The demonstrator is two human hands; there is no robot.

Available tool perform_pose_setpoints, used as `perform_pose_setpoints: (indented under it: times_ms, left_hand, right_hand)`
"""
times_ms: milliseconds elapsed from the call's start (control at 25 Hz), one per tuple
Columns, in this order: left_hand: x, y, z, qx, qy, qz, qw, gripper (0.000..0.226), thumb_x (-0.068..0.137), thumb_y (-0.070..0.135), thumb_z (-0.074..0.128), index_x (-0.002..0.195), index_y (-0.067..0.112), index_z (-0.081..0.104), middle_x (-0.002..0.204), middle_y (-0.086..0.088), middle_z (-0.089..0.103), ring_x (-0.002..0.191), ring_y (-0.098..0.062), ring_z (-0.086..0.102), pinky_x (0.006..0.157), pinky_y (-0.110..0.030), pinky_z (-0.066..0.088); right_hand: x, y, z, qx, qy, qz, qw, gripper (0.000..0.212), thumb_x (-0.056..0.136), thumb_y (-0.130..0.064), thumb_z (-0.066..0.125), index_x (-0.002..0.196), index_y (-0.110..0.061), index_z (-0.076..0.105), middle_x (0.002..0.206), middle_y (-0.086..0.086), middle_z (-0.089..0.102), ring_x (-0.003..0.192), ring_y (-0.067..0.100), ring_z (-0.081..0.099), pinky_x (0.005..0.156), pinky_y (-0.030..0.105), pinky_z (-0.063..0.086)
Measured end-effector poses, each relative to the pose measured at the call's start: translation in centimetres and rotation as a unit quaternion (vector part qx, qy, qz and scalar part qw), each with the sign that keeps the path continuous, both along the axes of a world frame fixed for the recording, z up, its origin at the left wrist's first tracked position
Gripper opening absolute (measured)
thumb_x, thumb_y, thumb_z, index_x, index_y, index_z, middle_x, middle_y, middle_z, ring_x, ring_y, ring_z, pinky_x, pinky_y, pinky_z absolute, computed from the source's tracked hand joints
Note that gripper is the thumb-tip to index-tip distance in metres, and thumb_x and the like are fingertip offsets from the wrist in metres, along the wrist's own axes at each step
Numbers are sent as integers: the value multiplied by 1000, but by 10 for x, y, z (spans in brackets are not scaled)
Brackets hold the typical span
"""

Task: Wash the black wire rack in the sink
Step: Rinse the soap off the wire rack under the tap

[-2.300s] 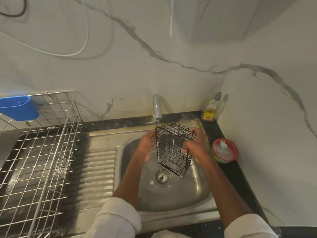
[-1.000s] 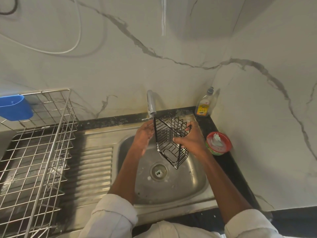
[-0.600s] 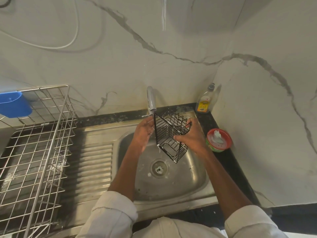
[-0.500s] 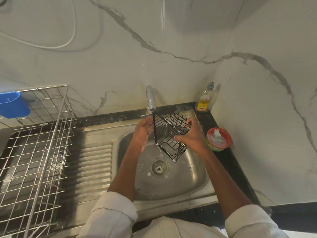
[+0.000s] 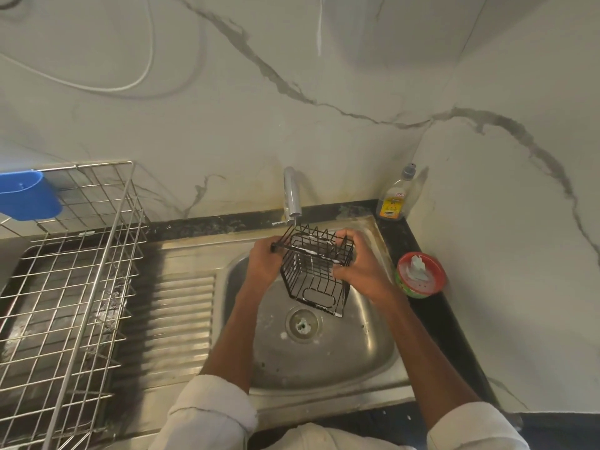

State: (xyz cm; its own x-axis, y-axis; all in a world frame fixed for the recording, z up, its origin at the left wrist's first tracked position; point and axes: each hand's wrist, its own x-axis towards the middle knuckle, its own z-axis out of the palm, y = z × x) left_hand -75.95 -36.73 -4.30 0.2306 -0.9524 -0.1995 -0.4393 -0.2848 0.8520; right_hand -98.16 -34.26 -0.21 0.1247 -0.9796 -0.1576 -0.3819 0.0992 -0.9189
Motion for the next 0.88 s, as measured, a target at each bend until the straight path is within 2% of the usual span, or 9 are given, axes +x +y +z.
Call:
perform_pose_setpoints:
  times_ms: [80, 160, 240, 320, 520, 600, 680, 760, 880]
  left_hand:
    - [6, 0, -5, 0, -2, -2, 1000, 25, 104, 3, 60, 117, 16, 77, 97, 3, 73, 86, -9, 66, 78, -25, 47]
    - [9, 0, -10, 1, 1, -3, 1000, 26, 103, 1, 60, 113, 17, 78, 95, 2, 75, 89, -15, 70, 74, -25, 49]
    - [7, -3, -15, 0, 5, 1, 1000, 28, 103, 0, 59, 113, 17, 79, 98, 1, 77, 95, -22, 72, 79, -27, 52]
    - [1, -7, -14, -4, 9, 0, 1000, 30, 103, -2, 58, 116, 16, 78, 101, 2, 76, 98, -18, 71, 87, -30, 54]
    - [3, -7, -11, -36, -2, -91, 995, 41, 102, -7, 54, 128, 19, 72, 114, 4, 75, 105, -10, 69, 88, -22, 52]
    - [10, 0, -11, -34, 0, -119, 992, 40, 103, -5, 55, 132, 20, 67, 115, 9, 72, 107, -3, 65, 92, -23, 52]
    - [15, 7, -8, -27, -6, -135, 990, 37, 104, -5, 56, 134, 15, 64, 114, 10, 69, 104, 2, 63, 91, -18, 50]
    - [17, 9, -7, -23, -18, -138, 990, 37, 103, -7, 56, 135, 10, 62, 115, 5, 69, 104, -6, 64, 90, -19, 49]
    - [20, 8, -11, -20, -10, -142, 990, 44, 99, -11, 55, 131, 19, 61, 119, 4, 70, 110, -11, 66, 94, -27, 53]
  right_hand:
    - [1, -4, -1, 17, -3, 4, 1000, 75, 74, 6, 76, 131, -37, 53, 122, -28, 51, 116, 1, 54, 97, 41, 57]
    - [2, -8, -4, 23, 4, 11, 1000, 78, 73, 1, 79, 131, -42, 53, 124, -27, 54, 117, 4, 57, 99, 43, 56]
    - [1, -11, -8, 27, 2, 10, 1000, 80, 71, -1, 81, 132, -44, 52, 123, -26, 56, 116, 7, 61, 97, 45, 58]
    - [0, -13, -11, 28, -10, 3, 1000, 84, 71, 2, 79, 138, -41, 50, 123, -24, 56, 113, 8, 63, 92, 44, 60]
    - [-12, -21, -11, 39, -16, -4, 999, 82, 78, 15, 69, 144, -30, 49, 122, -23, 52, 88, -12, 64, 73, 22, 60]
    - [-13, -24, -12, 52, -12, 0, 999, 83, 79, 17, 66, 144, -31, 50, 120, -25, 52, 84, -3, 67, 65, 17, 58]
    - [-13, -27, -16, 55, -15, 11, 998, 83, 77, 16, 69, 144, -30, 52, 129, -15, 58, 95, 8, 69, 72, 25, 61]
    - [-13, -27, -21, 51, -16, 28, 998, 83, 75, 14, 72, 141, -33, 54, 134, -8, 60, 102, 15, 71, 79, 34, 63]
    - [-15, -26, -23, 49, -20, 35, 998, 82, 74, 14, 71, 138, -34, 54, 135, -6, 60, 102, 18, 72, 78, 32, 63]
